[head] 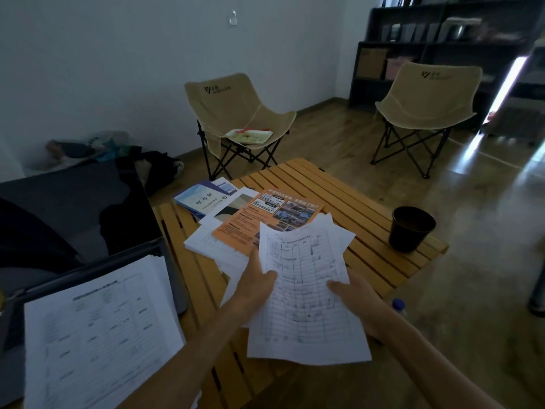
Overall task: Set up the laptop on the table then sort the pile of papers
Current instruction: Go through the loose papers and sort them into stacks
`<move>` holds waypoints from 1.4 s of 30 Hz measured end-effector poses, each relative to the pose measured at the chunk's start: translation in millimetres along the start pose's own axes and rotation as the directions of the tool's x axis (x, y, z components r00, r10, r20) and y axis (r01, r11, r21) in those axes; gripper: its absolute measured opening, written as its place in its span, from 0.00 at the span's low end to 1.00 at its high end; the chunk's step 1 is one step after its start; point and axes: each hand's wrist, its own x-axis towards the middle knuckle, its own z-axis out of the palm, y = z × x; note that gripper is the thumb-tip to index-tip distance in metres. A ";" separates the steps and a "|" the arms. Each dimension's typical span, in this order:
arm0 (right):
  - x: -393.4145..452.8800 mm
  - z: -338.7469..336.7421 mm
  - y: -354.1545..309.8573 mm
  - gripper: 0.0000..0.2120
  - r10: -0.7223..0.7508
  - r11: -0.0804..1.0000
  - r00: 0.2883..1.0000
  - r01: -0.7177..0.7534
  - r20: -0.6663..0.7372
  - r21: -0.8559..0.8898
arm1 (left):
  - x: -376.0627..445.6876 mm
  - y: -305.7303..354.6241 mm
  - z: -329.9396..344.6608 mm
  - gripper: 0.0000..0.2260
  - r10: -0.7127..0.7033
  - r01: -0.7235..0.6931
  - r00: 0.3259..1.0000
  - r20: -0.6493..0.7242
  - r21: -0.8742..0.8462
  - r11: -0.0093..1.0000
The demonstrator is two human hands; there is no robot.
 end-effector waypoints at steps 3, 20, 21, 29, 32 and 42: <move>-7.3 -10.8 -3.2 0.10 -0.028 0.998 0.998 0.031 -0.060 0.047 | 3.3 -6.4 6.6 0.28 0.037 -0.036 0.999 -0.019 0.018 0.999; -26.0 -33.4 29.1 0.12 0.065 0.990 0.981 -0.040 -0.186 0.132 | 47.9 -4.0 -13.7 0.52 -0.001 -0.096 0.994 0.108 0.891 0.443; -26.2 -33.9 28.8 0.12 0.061 0.991 0.980 -0.037 -0.187 0.127 | 42.5 -3.7 -10.7 0.49 0.022 -0.088 0.996 0.088 0.881 0.464; -37.3 -28.4 21.7 0.11 0.056 0.991 0.966 -0.023 -0.250 0.134 | 0.1 -13.0 -7.6 0.41 0.062 -0.115 0.993 0.099 0.913 0.392; -38.0 -31.3 21.1 0.11 0.048 0.995 0.963 -0.021 -0.266 0.101 | -12.0 -23.7 -18.7 0.38 0.103 -0.093 0.993 0.053 0.895 0.436; -51.6 -39.7 19.9 0.12 0.023 0.993 0.961 0.010 -0.275 0.117 | -25.8 -31.3 -15.6 0.05 0.318 -0.035 0.866 -0.387 0.587 0.809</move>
